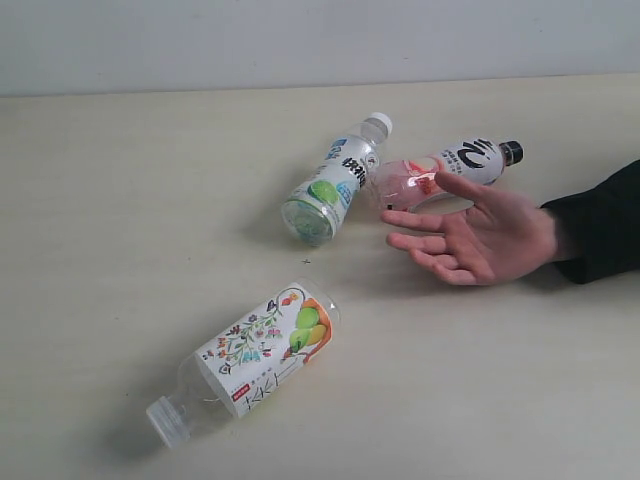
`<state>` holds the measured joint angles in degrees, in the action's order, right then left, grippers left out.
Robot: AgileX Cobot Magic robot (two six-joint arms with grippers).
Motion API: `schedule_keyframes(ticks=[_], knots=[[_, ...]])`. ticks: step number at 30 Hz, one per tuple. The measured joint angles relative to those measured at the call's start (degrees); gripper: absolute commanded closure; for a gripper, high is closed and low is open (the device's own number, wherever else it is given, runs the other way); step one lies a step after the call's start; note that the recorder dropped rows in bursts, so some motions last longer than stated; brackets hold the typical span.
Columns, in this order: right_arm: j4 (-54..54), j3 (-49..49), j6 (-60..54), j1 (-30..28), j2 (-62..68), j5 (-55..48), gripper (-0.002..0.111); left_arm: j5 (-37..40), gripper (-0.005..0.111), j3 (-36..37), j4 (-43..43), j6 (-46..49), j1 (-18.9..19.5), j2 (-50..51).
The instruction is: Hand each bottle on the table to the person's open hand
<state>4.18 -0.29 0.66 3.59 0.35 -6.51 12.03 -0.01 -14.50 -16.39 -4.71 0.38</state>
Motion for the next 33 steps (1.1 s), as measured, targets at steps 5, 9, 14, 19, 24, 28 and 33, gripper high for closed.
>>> schedule_keyframes(ticks=[5, 9, 14, 19, 24, 28, 33], knots=[[0.0, 0.0, 0.0, 0.0, 0.0, 0.0, 0.108, 0.0, 0.107, 0.0, 0.0, 0.0, 0.0, 0.0], [0.0, 0.0, 0.0, 0.0, 0.0, 0.0, 0.108, 0.0, 0.107, 0.0, 0.0, 0.0, 0.0, 0.0], [0.0, 0.0, 0.0, 0.0, 0.0, 0.0, 0.108, 0.0, 0.107, 0.0, 0.0, 0.0, 0.0, 0.0], [0.0, 0.0, 0.0, 0.0, 0.0, 0.0, 0.108, -1.5, 0.107, 0.0, -0.3, 0.0, 0.0, 0.0], [0.1, 0.0, 0.0, 0.0, 0.0, 0.0, 0.108, -3.9, 0.107, 0.0, -0.6, 0.0, 0.0, 0.0], [0.4, 0.0, 0.0, 0.0, 0.0, 0.1, 0.108, -6.3, 0.107, 0.0, -0.6, -3.7, 0.0, 0.0], [0.4, 0.0, 0.0, 0.0, 0.0, 0.1, 0.108, -14.6, 0.107, 0.0, -0.6, -8.9, 0.0, 0.0]])
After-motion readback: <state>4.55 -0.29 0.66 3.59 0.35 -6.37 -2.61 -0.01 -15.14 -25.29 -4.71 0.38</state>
